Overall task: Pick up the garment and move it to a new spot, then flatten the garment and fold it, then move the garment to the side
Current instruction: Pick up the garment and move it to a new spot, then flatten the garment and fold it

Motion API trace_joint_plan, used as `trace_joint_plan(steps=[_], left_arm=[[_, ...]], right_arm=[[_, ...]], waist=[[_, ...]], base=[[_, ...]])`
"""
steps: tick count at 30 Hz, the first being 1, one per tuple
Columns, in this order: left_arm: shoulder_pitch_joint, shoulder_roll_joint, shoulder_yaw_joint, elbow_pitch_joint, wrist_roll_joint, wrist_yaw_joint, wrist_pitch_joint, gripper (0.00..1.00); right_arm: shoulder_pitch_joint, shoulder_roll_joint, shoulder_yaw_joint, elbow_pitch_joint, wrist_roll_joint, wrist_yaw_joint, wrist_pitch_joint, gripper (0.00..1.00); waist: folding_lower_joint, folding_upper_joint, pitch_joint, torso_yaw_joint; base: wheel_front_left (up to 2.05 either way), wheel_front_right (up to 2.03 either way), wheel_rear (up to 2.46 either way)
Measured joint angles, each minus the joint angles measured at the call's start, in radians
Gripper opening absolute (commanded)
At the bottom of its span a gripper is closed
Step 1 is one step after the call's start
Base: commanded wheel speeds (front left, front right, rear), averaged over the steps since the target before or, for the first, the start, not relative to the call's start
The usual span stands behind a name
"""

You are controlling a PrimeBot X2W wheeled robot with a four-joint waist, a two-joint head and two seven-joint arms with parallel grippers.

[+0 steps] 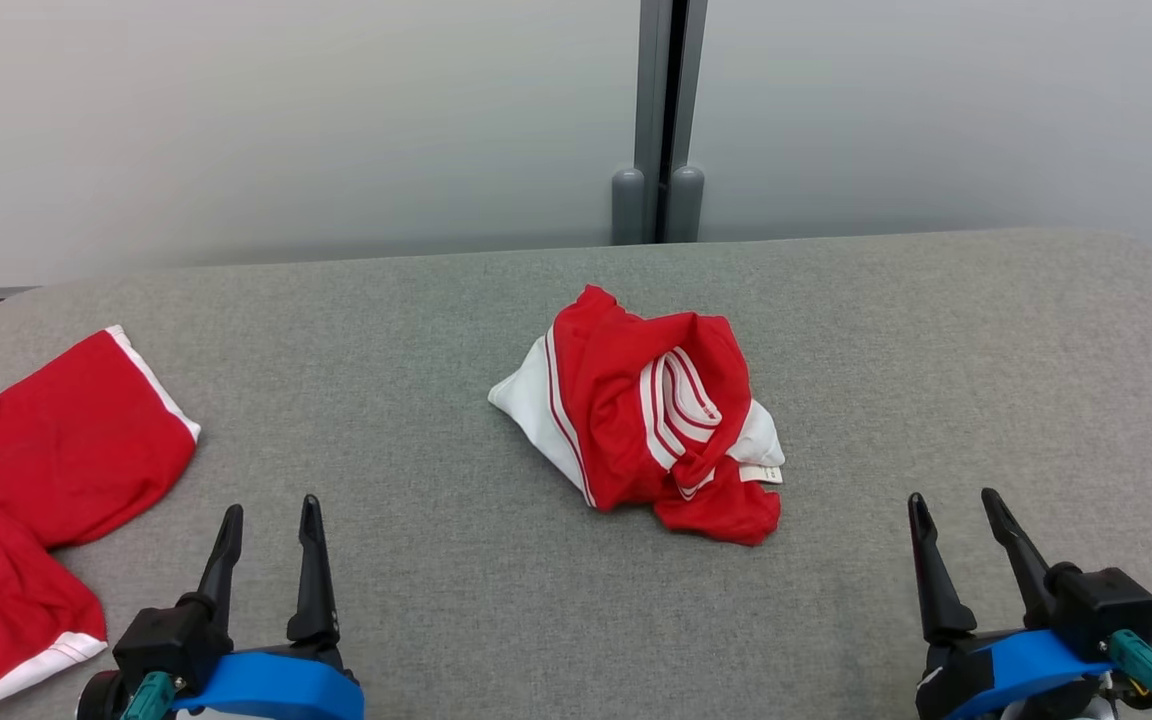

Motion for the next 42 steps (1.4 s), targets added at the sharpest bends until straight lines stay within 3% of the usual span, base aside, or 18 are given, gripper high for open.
trace_joint_plan(steps=[16, 22, 27, 33, 42], left_arm=[[0.002, -0.004, 0.042, 0.052, 0.03, -0.039, 0.0, 1.0], [-0.018, -0.009, 0.049, 0.056, 0.036, -0.049, 0.0, 1.0], [-0.046, -0.014, 0.051, 0.055, 0.041, -0.059, 0.0, 1.0], [-0.092, -0.027, 0.023, 0.053, 0.057, -0.071, 0.0, 1.0], [-0.102, -0.035, -0.001, 0.06, 0.067, -0.085, 0.0, 1.0]], right_arm=[[0.008, 0.0, -0.007, 0.015, 0.004, 0.0, 0.009, 1.0], [-0.027, 0.0, 0.052, 0.004, 0.005, 0.0, 0.046, 1.0], [-0.162, 0.001, 0.185, 0.018, 0.043, 0.0, 0.16, 1.0], [-0.353, 0.0, 0.257, 0.192, 0.074, 0.0, 0.297, 1.0], [-0.501, -0.001, 0.24, 0.486, 0.148, 0.0, 0.326, 1.0]], waist=[[0.0001, 0.0, -0.001, -0.019], [0.0001, 0.0, 0.015, -0.005], [0.0002, 0.0, 0.049, 0.01], [0.0003, 0.0, 0.089, 0.05], [0.0003, 0.0, 0.102, 0.123]], base=[[0.0, 0.0, 0.0], [0.0, 0.0, 0.0], [0.0, 0.0, 0.0], [0.0, 0.0, 0.0], [0.0, 0.0, 0.0]])
